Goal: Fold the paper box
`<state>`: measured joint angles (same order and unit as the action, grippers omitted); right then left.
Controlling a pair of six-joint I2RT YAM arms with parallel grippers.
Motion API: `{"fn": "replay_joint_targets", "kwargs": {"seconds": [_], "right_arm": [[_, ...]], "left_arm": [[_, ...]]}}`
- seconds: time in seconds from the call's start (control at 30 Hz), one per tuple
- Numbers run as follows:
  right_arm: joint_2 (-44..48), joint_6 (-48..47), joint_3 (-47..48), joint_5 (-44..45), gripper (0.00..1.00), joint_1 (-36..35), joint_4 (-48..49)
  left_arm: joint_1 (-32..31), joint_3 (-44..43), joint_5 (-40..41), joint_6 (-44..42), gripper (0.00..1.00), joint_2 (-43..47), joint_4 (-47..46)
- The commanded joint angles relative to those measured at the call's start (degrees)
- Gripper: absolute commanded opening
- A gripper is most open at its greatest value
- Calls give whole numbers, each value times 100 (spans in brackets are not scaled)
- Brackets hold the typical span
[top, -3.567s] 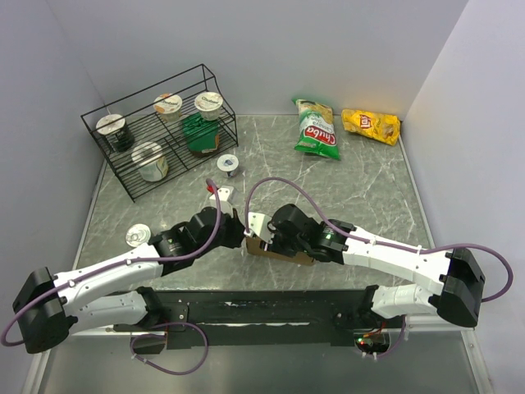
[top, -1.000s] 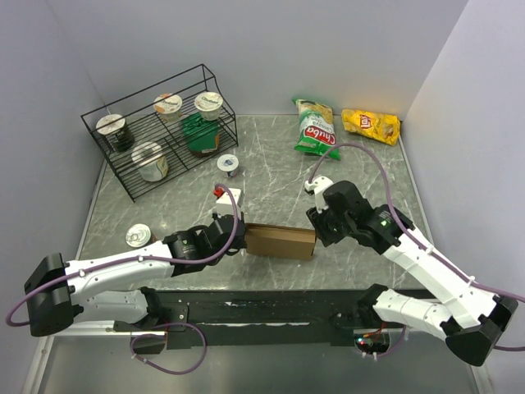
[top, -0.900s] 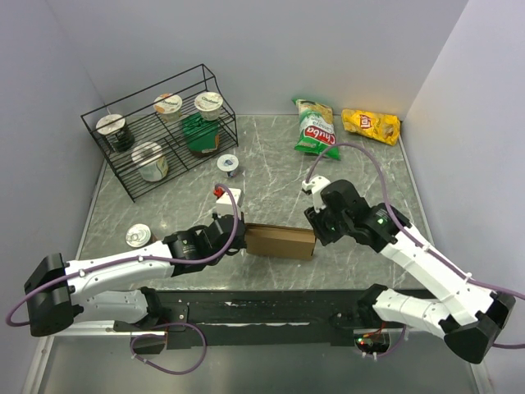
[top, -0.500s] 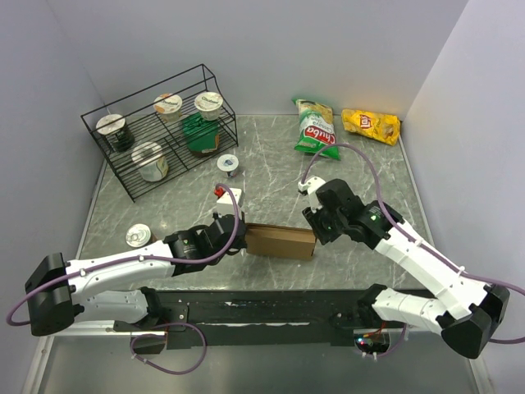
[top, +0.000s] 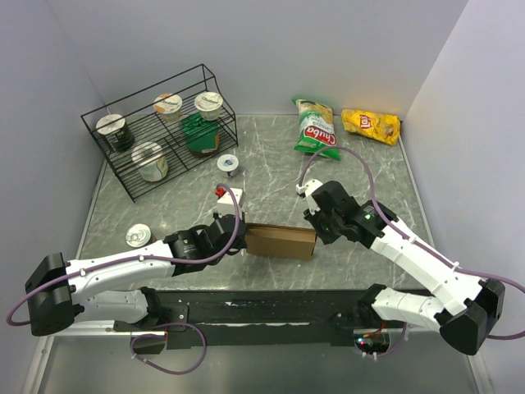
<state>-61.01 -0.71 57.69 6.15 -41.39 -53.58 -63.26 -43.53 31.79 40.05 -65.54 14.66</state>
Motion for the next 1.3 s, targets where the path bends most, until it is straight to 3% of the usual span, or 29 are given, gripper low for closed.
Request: {"fn": "replay_joint_targets", "kwargs": {"seconds": [0.0,0.07,0.13,0.7,1.27], "right_arm": [[-24,10,58,-17,19,-45,120],[-42,44,84,-105,2,-62,138],[-60,62,93,-184,0,-54,164],[-86,1599,295,-431,0,-45,673],[169,2285,67,-334,0,-62,1332]], "left_arm": [[-45,108,-173,-138,1,-161,785],[-45,116,-200,-138,1,-179,767],[-63,108,-191,-138,1,-240,758],[-353,-33,20,-165,1,-566,749],[-459,125,-24,-94,1,-381,618]]}}
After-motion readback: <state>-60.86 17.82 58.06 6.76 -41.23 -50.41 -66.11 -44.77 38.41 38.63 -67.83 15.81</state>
